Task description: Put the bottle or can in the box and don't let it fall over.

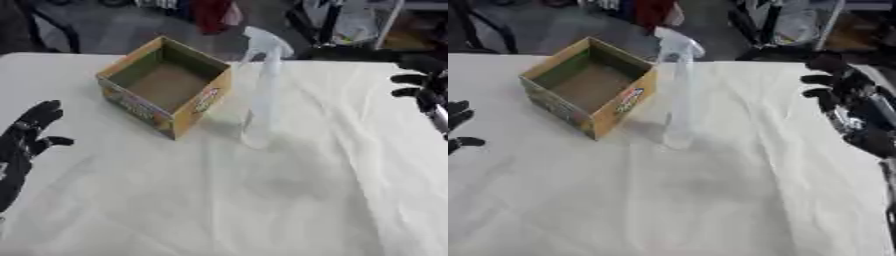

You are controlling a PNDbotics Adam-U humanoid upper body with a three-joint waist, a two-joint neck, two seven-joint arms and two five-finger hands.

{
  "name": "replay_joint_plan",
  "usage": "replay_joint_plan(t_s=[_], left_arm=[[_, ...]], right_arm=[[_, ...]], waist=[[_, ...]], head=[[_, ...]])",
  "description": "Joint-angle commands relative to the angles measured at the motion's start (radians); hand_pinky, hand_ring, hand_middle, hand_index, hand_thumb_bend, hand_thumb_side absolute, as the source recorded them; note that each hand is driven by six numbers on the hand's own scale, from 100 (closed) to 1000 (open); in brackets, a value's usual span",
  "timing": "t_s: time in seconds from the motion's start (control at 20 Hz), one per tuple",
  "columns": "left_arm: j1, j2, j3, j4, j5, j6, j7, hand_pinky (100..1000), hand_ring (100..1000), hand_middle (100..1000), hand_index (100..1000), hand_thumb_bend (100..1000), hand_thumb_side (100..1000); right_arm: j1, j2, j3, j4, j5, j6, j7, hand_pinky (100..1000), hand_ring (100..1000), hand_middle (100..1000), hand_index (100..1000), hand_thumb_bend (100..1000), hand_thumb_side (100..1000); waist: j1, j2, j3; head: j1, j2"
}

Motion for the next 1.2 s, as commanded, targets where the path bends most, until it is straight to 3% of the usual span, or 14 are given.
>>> replay_joint_plan(t_s=[0.05, 0.55, 1.2], left_arm=[[-0.007, 0.010, -0.004, -0.010, 0.004, -0.001, -0.008, 736, 1000, 964, 1000, 460, 1000], [-0.006, -0.001, -0.015, 0.002, 0.021, -0.004, -0.025, 735, 1000, 964, 1000, 461, 1000], [-0.022, -0.015, -0.031, 0.013, 0.059, 0.004, -0.042, 732, 1000, 960, 1000, 462, 1000]], right_arm=[[-0.062, -0.027, 0.014, 0.045, -0.016, -0.004, -0.006, 789, 867, 902, 961, 100, 524], [-0.212, 0.045, 0.057, 0.201, 0.037, 0.001, 0.015, 799, 897, 941, 963, 100, 525], [-0.314, 0.107, 0.035, 0.410, 0.182, -0.009, -0.024, 798, 901, 953, 961, 100, 535]], waist=[[0.001, -0.008, 0.004], [0.022, -0.014, 0.041], [0.045, -0.013, 0.103]], head=[[-0.009, -0.009], [-0.050, -0.009], [-0.106, -0.012]])
